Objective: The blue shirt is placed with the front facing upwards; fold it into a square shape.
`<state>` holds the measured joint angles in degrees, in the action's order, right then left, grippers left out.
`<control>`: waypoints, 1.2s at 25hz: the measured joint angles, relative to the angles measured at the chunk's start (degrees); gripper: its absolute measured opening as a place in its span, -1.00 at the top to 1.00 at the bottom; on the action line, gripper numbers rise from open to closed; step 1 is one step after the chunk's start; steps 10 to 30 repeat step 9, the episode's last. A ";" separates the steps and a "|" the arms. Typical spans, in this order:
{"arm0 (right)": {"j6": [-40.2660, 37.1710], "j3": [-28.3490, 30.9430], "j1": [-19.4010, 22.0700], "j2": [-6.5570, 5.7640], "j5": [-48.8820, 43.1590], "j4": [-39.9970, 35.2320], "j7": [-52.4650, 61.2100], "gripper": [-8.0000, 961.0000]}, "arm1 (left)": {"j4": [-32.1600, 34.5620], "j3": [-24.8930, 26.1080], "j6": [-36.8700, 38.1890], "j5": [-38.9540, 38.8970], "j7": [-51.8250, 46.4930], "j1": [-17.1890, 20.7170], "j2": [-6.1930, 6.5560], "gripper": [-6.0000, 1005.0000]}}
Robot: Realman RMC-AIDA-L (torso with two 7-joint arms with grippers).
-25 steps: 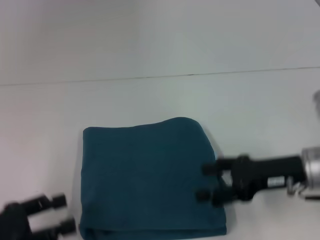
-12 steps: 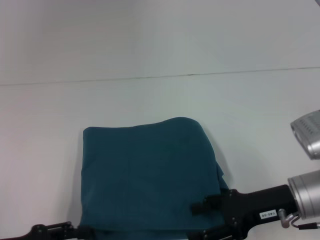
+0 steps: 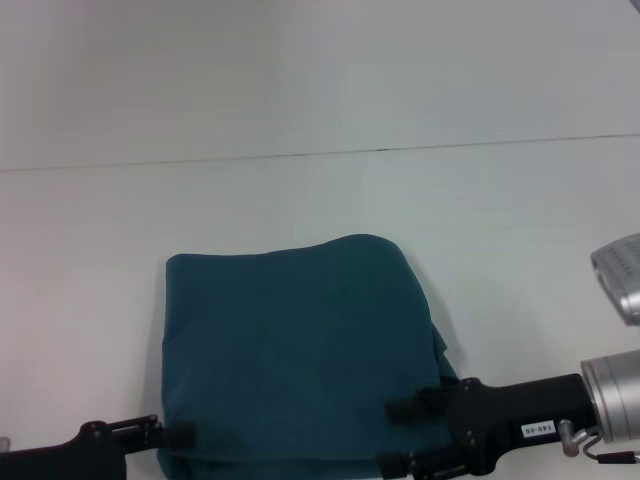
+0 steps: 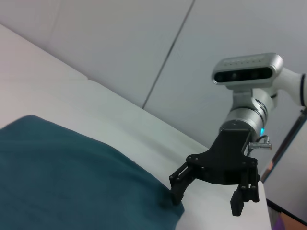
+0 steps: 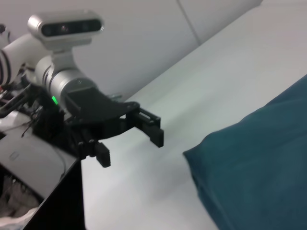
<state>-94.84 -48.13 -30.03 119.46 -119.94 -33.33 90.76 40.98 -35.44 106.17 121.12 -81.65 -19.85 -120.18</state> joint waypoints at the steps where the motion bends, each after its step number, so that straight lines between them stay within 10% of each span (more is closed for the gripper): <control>1: 0.08 0.69 0.17 0.02 0.03 0.00 -0.17 -0.90 | -0.20 0.05 -0.11 -0.01 0.00 -0.14 -0.03 -0.56; 30: 0.45 4.07 0.67 0.16 0.80 1.54 -2.47 -0.90 | -0.45 0.07 -0.62 -0.05 -0.40 -0.62 -0.03 -0.56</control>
